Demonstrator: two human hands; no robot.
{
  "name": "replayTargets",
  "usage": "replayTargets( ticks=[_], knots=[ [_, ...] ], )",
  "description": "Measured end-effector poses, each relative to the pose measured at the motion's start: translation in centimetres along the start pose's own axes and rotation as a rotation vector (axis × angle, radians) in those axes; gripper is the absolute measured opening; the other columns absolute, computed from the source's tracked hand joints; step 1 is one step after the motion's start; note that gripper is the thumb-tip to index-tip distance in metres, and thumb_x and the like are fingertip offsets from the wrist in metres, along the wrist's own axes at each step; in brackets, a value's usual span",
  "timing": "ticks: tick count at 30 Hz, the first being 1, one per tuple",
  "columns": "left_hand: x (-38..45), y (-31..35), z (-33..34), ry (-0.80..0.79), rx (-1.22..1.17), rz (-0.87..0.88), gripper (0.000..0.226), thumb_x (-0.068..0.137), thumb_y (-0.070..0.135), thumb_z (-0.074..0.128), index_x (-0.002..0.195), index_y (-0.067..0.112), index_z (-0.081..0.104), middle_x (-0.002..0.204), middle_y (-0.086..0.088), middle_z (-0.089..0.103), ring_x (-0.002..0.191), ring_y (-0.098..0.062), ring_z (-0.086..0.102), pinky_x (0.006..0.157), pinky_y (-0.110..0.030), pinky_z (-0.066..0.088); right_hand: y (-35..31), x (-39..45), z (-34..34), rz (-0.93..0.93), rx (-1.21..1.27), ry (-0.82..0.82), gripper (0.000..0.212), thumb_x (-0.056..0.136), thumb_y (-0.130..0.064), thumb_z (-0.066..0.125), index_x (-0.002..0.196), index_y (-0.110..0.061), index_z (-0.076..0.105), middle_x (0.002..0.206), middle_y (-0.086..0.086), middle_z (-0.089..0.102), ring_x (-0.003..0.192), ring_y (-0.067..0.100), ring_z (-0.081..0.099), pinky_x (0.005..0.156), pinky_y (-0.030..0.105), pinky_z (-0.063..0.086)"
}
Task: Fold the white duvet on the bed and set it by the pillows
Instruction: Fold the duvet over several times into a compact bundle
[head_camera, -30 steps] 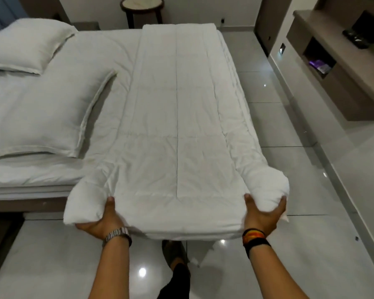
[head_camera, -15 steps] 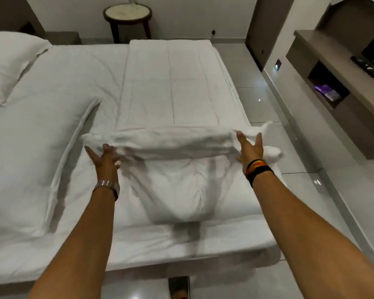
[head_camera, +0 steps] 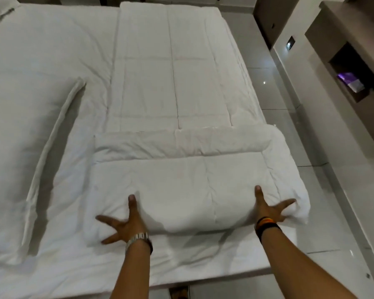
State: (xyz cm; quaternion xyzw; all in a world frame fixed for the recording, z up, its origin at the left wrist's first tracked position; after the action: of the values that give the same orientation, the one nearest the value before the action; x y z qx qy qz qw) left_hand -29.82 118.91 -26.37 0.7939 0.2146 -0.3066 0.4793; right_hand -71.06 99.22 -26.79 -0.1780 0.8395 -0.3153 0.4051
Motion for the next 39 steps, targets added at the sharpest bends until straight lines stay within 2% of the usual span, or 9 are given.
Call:
replayTargets(
  ticks=[4,9,13,19,25,29,32,34,39],
  knots=[
    [3.3,-0.2,0.6,-0.015,-0.005,0.032,0.135,0.065,0.052,0.095,0.165,0.049,0.004,0.175,-0.004,0.007,0.157,-0.030,0.026,0.124,-0.040,0.026,-0.2,0.9,1.8,-0.072,0.112,-0.021,0.136,0.063,-0.052,0.095,0.165,-0.043,0.005,0.171,0.009,0.020,0.154,0.031,0.030,0.125,0.046,0.025],
    [3.5,-1.0,-1.7,-0.038,-0.115,0.143,0.117,0.069,0.032,0.098,0.163,0.037,0.028,0.165,0.008,0.038,0.146,-0.020,0.045,0.115,-0.025,0.032,1.5,-0.4,0.0,-0.116,0.257,-0.041,0.114,0.068,-0.032,0.097,0.161,-0.039,0.031,0.156,-0.004,0.047,0.140,0.024,0.048,0.117,0.036,0.036],
    [0.7,-1.8,-6.5,-0.022,-0.215,0.231,0.107,0.070,0.024,0.097,0.159,0.029,0.039,0.158,0.007,0.048,0.137,-0.018,0.054,0.111,-0.022,0.037,2.3,-3.8,-3.8,-0.183,0.288,-0.078,0.109,0.069,-0.031,0.096,0.160,-0.038,0.035,0.153,-0.002,0.051,0.137,0.025,0.051,0.117,0.036,0.039],
    [-5.4,-4.5,-16.4,-0.005,-0.291,0.312,0.098,0.070,0.022,0.096,0.152,0.037,0.046,0.145,0.004,0.059,0.129,-0.025,0.058,0.111,-0.030,0.042,7.5,-9.6,-11.9,-0.201,0.332,-0.160,0.108,0.069,-0.032,0.097,0.158,-0.039,0.036,0.152,0.000,0.053,0.136,0.027,0.052,0.117,0.037,0.039],
    [-11.8,-15.3,-27.2,0.028,-0.160,0.203,0.101,0.075,0.015,0.093,0.157,0.037,0.038,0.152,-0.013,0.051,0.135,-0.035,0.053,0.112,-0.041,0.041,17.9,-14.7,-24.3,-0.149,0.242,-0.127,0.109,0.072,-0.030,0.095,0.160,-0.036,0.032,0.156,0.005,0.048,0.143,0.033,0.045,0.119,0.043,0.032],
    [-14.8,-18.8,-31.9,0.036,-0.098,0.119,0.103,0.079,0.011,0.091,0.160,0.034,0.032,0.156,-0.021,0.045,0.136,-0.042,0.051,0.113,-0.049,0.041,21.3,-18.1,-29.6,-0.063,0.176,-0.084,0.111,0.080,-0.020,0.090,0.165,-0.035,0.021,0.167,0.017,0.027,0.150,0.041,0.033,0.120,0.051,0.027],
    [-15.5,-16.2,-32.2,0.021,-0.102,0.154,0.107,0.079,0.012,0.091,0.161,0.035,0.027,0.158,-0.022,0.042,0.139,-0.045,0.048,0.115,-0.054,0.039,19.0,-19.4,-29.0,-0.068,0.165,-0.101,0.118,0.077,-0.024,0.093,0.165,-0.039,0.016,0.170,0.023,0.015,0.149,0.044,0.033,0.119,0.057,0.030],
    [-15.1,-12.2,-30.5,-0.018,-0.155,0.198,0.107,0.079,0.012,0.089,0.161,0.039,0.025,0.161,-0.019,0.039,0.138,-0.042,0.049,0.115,-0.052,0.041,14.9,-19.6,-27.3,-0.131,0.139,-0.109,0.118,0.075,-0.029,0.093,0.165,-0.039,0.017,0.167,0.024,0.024,0.150,0.043,0.033,0.121,0.059,0.028],
    [-14.4,5.4,-21.7,-0.238,-0.294,0.583,0.096,0.082,0.011,0.082,0.162,0.025,0.031,0.151,-0.011,0.051,0.133,-0.032,0.058,0.106,-0.040,0.052,-4.1,-20.5,-20.0,-0.473,0.312,-0.277,0.107,0.083,-0.025,0.086,0.166,-0.032,0.019,0.170,0.010,0.024,0.152,0.031,0.033,0.122,0.039,0.022]
  ],
)
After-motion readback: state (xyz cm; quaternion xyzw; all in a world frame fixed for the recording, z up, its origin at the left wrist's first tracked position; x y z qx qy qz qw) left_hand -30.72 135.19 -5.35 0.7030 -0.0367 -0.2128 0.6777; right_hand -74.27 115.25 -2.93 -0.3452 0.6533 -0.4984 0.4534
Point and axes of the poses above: each hand's wrist, its own x-axis towards the middle knuckle, its own z-axis out of the palm, y = z × x, the point moved 8 cm from there along x, towards the middle knuckle
